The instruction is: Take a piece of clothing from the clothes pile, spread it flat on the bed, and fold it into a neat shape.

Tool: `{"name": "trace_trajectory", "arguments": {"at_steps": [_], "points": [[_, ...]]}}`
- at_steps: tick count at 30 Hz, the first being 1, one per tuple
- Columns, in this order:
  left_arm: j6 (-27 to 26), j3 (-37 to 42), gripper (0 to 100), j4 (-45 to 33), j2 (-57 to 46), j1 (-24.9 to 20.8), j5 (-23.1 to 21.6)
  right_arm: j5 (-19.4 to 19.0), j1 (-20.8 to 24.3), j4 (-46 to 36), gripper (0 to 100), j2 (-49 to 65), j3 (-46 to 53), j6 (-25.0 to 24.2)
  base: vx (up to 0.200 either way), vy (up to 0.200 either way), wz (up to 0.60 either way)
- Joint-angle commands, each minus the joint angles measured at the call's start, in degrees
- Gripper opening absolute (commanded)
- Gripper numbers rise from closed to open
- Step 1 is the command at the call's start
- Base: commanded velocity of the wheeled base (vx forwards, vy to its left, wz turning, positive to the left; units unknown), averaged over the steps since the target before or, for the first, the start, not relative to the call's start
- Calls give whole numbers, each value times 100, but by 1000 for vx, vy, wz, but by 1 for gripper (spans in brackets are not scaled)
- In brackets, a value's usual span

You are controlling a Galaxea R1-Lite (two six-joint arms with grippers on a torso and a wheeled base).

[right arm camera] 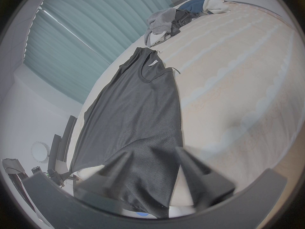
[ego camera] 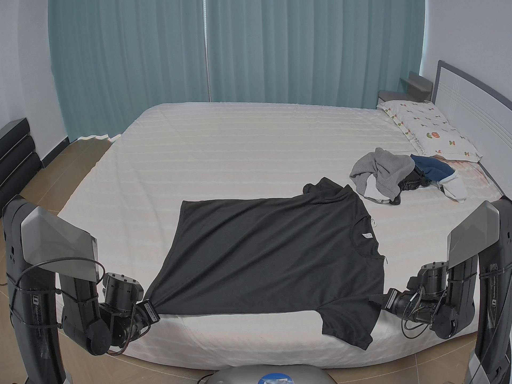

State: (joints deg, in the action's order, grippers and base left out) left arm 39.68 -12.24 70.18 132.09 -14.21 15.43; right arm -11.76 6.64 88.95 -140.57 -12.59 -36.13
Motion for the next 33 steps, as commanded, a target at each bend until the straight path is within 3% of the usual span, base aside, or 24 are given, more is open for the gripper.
{"name": "trace_trajectory", "arguments": {"at_steps": [1,6,9,14,18,24,25,29,33], "points": [[5,2,0,4,19,-2,-14,7,30,87,0,-76,-24,10,0,0,0],[13,20,0,4,10,-11,-32,113,21,87,0,-102,90,63,0,0,0],[-4,81,0,13,-34,-11,-32,113,-181,96,0,38,389,396,0,0,0],[-13,169,0,13,-113,-64,-32,-133,-743,96,0,249,732,994,0,0,0],[-31,196,0,13,-148,-108,-32,-511,-981,96,0,408,837,1012,0,0,0],[-22,169,0,13,-122,-108,-49,-652,-735,96,0,223,767,977,0,0,0],[-22,169,0,13,-122,-108,-49,-652,-735,96,100,223,767,977,0,0,0],[-13,143,0,13,-86,-108,-58,-555,-260,96,100,-32,583,941,0,0,0],[-4,143,0,22,-95,-108,-137,-406,-102,87,100,-76,459,933,0,0,0]]}}
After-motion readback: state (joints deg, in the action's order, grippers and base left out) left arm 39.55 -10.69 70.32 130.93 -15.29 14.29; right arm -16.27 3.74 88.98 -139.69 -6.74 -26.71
